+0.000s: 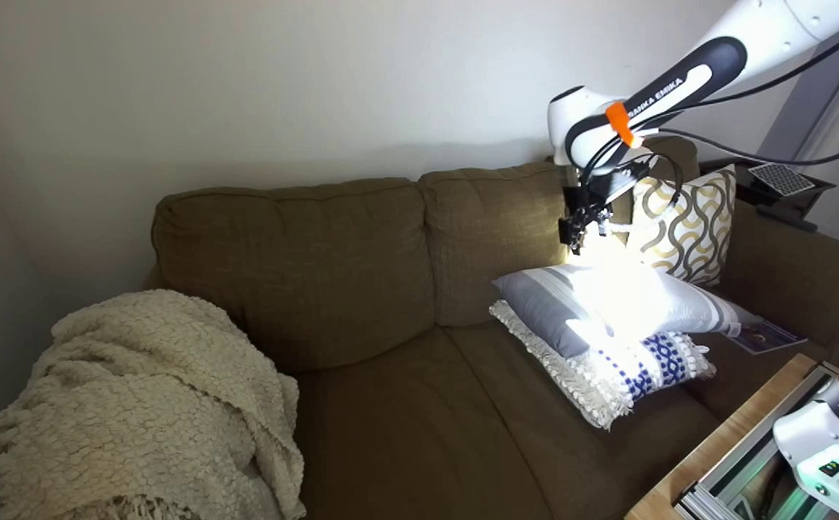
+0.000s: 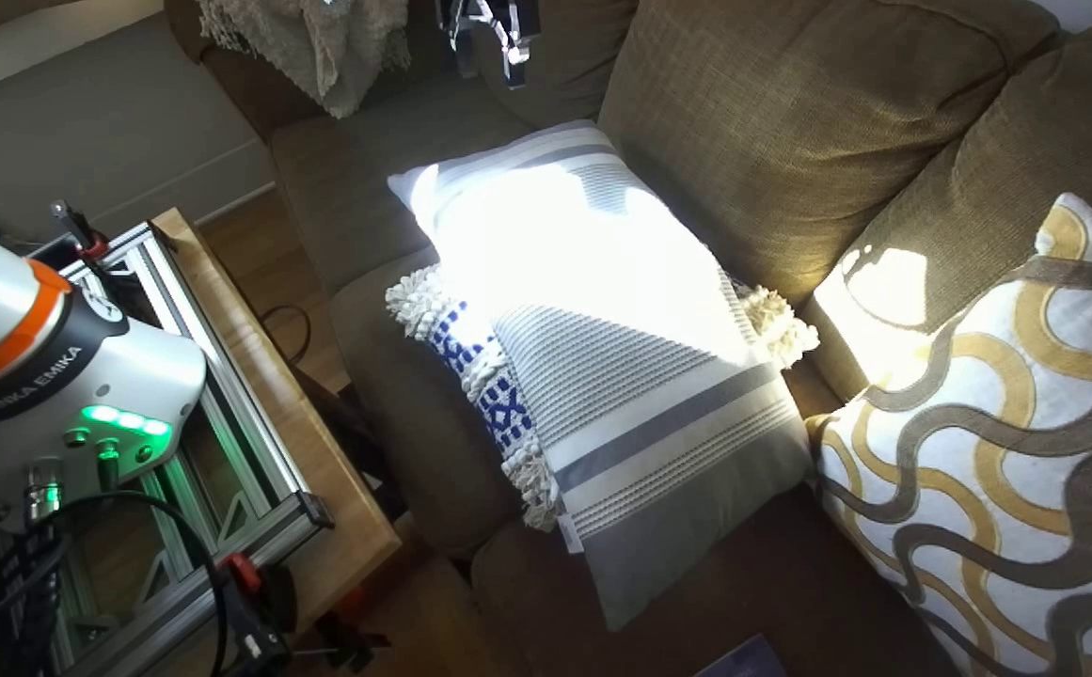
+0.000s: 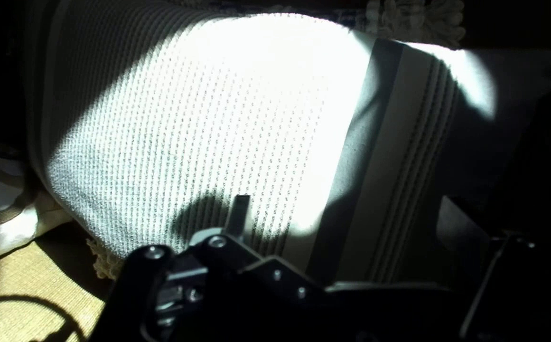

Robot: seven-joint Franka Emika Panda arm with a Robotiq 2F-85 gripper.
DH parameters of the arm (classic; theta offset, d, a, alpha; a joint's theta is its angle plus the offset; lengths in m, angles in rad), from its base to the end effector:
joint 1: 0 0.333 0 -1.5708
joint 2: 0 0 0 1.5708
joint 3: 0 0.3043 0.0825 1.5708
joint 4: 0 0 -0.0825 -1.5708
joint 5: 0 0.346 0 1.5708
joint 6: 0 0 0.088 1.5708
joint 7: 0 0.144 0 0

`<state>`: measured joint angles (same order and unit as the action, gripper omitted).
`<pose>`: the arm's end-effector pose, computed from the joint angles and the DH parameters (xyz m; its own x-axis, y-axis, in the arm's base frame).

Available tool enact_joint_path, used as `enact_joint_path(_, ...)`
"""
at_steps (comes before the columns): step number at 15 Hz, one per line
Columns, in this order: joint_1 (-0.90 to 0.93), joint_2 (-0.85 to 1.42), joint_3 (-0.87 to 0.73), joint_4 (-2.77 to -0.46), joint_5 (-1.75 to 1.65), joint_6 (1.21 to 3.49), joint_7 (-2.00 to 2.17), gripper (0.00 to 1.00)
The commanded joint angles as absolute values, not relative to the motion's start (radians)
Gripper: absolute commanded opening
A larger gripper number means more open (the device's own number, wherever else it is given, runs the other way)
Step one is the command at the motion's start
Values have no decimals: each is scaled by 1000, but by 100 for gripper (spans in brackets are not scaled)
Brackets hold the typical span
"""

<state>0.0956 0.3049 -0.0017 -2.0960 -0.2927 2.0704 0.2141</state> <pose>0.5036 0.0230 0.2365 0.9570 0.0214 -0.2891 0.1008 -0.9596 0.2626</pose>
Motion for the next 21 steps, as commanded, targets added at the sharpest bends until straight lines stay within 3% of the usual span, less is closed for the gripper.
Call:
enact_joint_path(1,144,409,-22,-2102,-397,2188,371,100)
enact_joint_path(9,169,460,-20,-2082,-410,2226,375,100)
enact_joint_path(17,364,664,-33,-1920,-490,2093,541,100)
enact_joint_path(21,417,763,-67,-1870,-565,2133,615,100)
